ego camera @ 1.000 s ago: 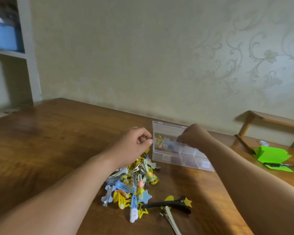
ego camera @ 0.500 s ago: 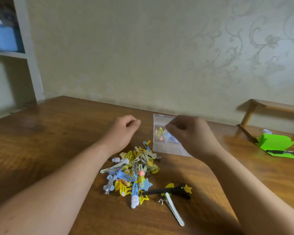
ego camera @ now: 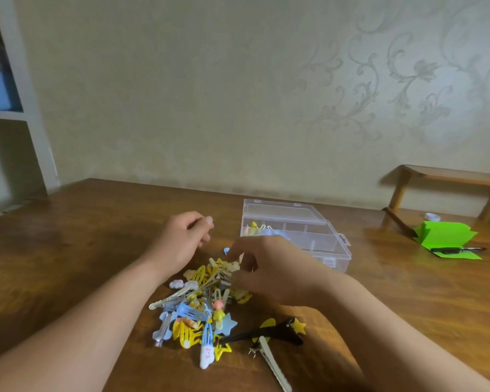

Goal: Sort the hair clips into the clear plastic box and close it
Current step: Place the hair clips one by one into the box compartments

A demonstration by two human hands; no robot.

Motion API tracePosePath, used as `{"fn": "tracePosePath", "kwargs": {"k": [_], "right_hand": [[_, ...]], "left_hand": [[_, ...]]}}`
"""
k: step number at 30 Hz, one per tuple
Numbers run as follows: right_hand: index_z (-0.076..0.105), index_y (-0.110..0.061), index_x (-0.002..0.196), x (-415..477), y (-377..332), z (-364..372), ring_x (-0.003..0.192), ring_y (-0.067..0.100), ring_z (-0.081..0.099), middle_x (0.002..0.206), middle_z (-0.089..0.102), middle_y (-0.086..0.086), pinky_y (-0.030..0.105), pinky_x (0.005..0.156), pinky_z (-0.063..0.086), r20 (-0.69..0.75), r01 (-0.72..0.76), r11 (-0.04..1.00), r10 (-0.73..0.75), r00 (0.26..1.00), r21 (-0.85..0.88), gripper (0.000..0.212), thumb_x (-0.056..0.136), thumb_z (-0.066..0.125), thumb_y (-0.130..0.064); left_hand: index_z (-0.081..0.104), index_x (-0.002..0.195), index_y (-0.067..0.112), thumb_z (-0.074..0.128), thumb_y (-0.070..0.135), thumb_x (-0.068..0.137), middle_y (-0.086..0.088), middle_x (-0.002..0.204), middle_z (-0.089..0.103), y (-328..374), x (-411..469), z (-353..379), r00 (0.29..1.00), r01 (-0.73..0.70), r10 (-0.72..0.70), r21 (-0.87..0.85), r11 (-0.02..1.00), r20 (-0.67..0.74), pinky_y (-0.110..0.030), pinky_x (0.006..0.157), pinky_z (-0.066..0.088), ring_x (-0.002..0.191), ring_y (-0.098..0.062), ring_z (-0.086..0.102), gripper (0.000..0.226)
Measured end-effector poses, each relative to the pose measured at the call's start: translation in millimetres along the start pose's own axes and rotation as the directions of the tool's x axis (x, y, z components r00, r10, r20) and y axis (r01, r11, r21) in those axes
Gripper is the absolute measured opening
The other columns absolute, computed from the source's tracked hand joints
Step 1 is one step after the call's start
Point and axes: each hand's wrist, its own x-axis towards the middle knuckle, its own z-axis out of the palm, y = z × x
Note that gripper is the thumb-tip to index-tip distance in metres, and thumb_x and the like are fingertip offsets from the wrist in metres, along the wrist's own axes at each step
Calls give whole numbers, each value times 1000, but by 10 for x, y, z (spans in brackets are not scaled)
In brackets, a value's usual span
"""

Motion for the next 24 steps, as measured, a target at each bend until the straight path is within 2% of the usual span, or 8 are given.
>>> {"fn": "tracePosePath", "kwargs": {"k": [3,5,9,12,14,18,21,24], "right_hand": [[68,-29,132,13,50,-91,69,-2,65,84,70,-13,15,57,49,-108,-47,996,55,993,72,34,102,56,-16],[70,-28,130,18,134,-192,73,2,69,88,74,-12,20,61,56,-204,-78,985,109,973,151,33,104,55,-14],[75,-14,120,54,416,-461,71,8,74,87,79,-1,22,67,61,-385,-159,902,324,864,401,21,103,62,-9],[76,-8,109,161,708,-612,81,23,78,87,79,7,40,82,66,-377,-275,827,486,788,491,13,102,65,-10],[77,-14,94,258,889,-644,83,30,77,84,79,8,48,81,67,-373,-364,830,525,765,422,11,99,68,-16],[79,-20,83,441,992,-669,68,21,65,80,78,4,32,59,53,-313,-477,869,494,811,135,12,91,70,-19],[82,-21,82,566,1028,-641,76,19,71,82,78,-1,37,74,65,-214,-528,848,508,834,-44,10,86,73,-18],[83,-8,96,700,1133,-577,79,21,73,97,80,10,40,83,66,-127,-557,806,543,830,-199,19,86,68,-15]], "left_hand": [[78,98,25,55,39,111,2,92,76,-9,2,-1,1000,0,0,13,1000,-1,-43,92,53,94,-20,69,30],[78,96,25,55,42,111,3,91,76,-12,3,-5,1000,4,-4,15,1000,-2,-45,92,54,94,-21,69,32],[77,97,22,55,42,111,-1,92,76,8,5,6,1000,17,-17,0,1000,5,-44,91,55,93,-22,70,33],[77,100,22,55,38,111,1,91,76,23,11,19,1000,17,-17,-7,1000,1,-39,85,54,86,-17,70,29],[77,100,21,55,38,111,1,90,76,34,11,20,1000,21,-21,-15,1000,1,-38,84,54,84,-16,69,30],[77,98,21,56,39,111,1,90,76,32,10,15,1000,29,-29,-25,999,-4,-42,87,56,85,-18,70,30],[77,98,20,56,39,110,0,90,76,31,12,15,999,32,-32,-23,999,-1,-44,90,57,86,-19,70,31],[77,98,21,56,40,110,1,90,76,29,16,10,999,34,-34,-24,999,2,-45,92,57,86,-19,70,31]]}}
